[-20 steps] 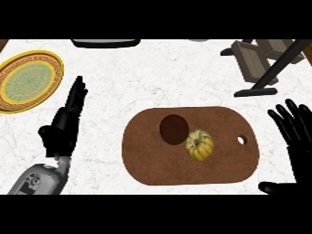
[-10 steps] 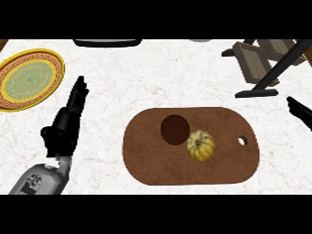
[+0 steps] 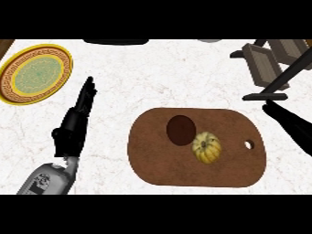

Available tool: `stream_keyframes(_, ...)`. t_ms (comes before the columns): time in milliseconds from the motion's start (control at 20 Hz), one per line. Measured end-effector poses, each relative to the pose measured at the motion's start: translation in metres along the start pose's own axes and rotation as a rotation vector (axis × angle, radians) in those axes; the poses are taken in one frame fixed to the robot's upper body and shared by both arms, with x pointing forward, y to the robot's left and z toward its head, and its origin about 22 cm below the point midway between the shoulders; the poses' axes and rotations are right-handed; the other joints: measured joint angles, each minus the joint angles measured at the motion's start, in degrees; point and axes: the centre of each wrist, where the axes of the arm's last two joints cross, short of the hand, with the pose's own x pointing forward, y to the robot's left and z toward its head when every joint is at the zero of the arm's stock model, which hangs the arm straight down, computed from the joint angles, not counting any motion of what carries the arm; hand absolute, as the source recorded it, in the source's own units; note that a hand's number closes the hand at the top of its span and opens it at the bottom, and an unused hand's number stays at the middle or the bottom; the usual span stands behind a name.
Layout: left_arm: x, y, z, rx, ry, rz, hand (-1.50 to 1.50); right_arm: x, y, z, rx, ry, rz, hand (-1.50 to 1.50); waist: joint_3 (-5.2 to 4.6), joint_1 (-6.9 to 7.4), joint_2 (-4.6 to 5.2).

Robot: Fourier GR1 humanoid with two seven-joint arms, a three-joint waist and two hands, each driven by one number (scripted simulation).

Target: Pick the cupcake from the cutting board and place it in the tiered basket

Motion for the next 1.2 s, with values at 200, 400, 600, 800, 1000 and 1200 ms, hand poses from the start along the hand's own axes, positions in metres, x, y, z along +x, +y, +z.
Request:
stream_keyframes(200, 0.001, 0.001, 0.001, -0.007, -0.001, 0.003, 0.00, 0.031, 0.004, -0.008, 0.025, 0.013, 0.027, -1.50, 0.08, 0.31, 0.01)
stream_keyframes(400, 0.001, 0.003, 0.002, 0.003, -0.004, -0.001, 0.00, 0.051, 0.016, -0.030, 0.071, -0.011, 0.047, -1.50, 0.14, 0.11, -0.05)
stream_keyframes(600, 0.001, 0.005, 0.001, 0.007, -0.004, -0.002, 0.00, 0.066, 0.028, -0.050, 0.127, -0.002, 0.069, -1.50, 0.18, -0.34, -0.14)
stream_keyframes(800, -0.003, 0.005, 0.004, 0.012, -0.001, 0.002, 0.00, 0.073, 0.039, -0.062, 0.172, 0.023, 0.086, -1.50, 0.23, -1.01, -0.25)
stream_keyframes(1000, -0.006, 0.008, 0.007, 0.019, 0.007, 0.002, 0.00, 0.075, 0.050, -0.068, 0.191, 0.043, 0.110, -1.50, 0.29, -1.50, -0.31)
stream_keyframes(1200, -0.001, 0.011, 0.003, 0.030, 0.007, 0.004, 0.00, 0.074, 0.056, -0.073, 0.196, 0.058, 0.148, -1.50, 0.33, -1.82, -0.33)
